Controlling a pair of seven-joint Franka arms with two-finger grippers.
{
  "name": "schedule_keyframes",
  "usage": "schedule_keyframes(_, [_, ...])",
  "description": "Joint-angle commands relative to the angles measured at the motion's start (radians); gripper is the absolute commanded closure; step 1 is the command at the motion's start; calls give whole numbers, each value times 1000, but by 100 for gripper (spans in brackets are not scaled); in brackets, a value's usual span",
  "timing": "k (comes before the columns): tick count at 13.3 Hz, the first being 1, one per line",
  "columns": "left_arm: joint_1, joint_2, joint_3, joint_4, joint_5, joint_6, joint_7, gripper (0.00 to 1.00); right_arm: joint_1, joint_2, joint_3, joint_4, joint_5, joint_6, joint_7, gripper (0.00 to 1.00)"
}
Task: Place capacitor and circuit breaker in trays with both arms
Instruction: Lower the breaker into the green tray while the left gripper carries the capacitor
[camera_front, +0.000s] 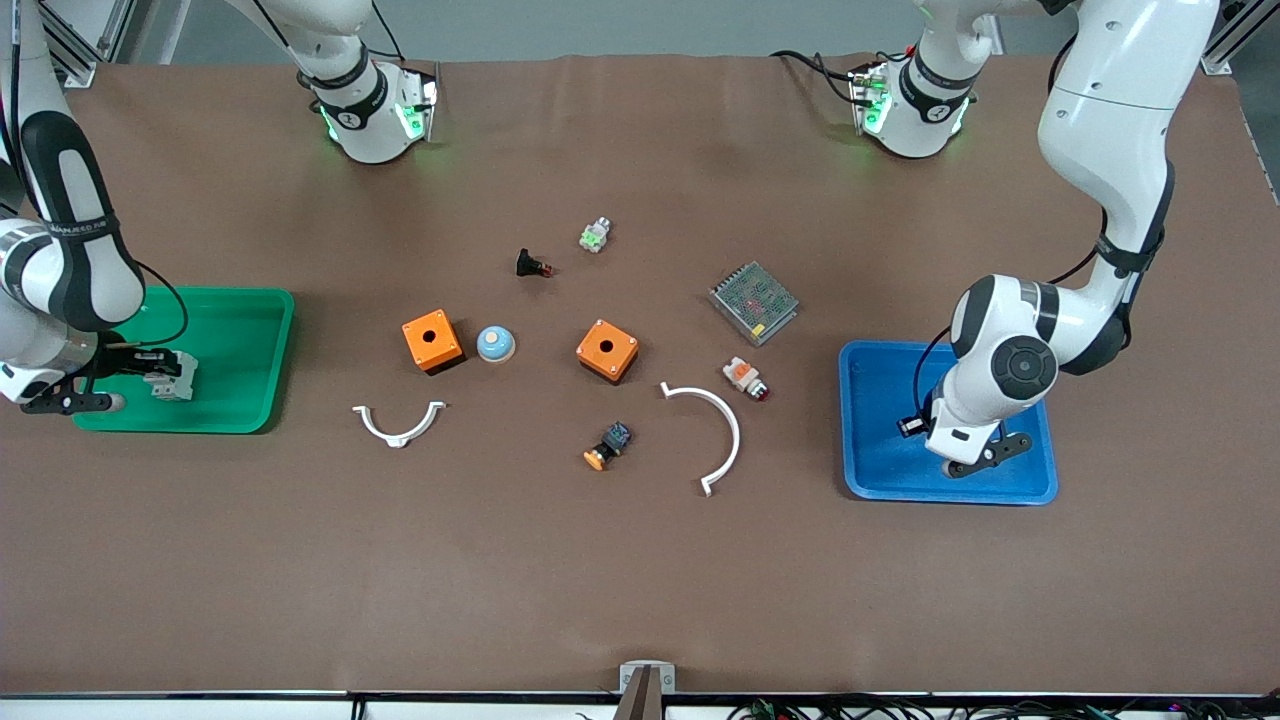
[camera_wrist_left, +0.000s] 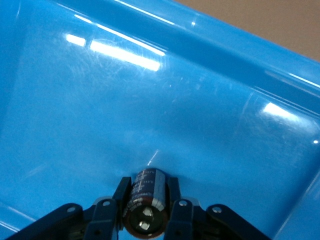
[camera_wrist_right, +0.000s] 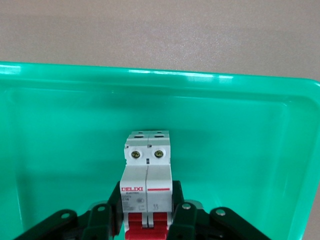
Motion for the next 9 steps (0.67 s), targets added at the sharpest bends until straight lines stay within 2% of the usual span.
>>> schedule_keyframes(1, [5, -26, -9, 4, 16, -5, 21, 0, -21, -51, 20, 7, -13, -46, 4, 2])
schedule_keyframes(4, [6, -130, -9, 32, 16, -40, 111, 0, 26, -164, 26, 86, -13, -264, 16, 2])
schedule_keyframes(7, [9, -182, -12, 200, 15, -213, 189, 0, 105, -298, 26, 93, -13, -372, 50, 2])
schedule_keyframes(9, [8, -201, -12, 340, 4, -360, 315, 0, 181, -368, 26, 93, -13, -459, 190, 2])
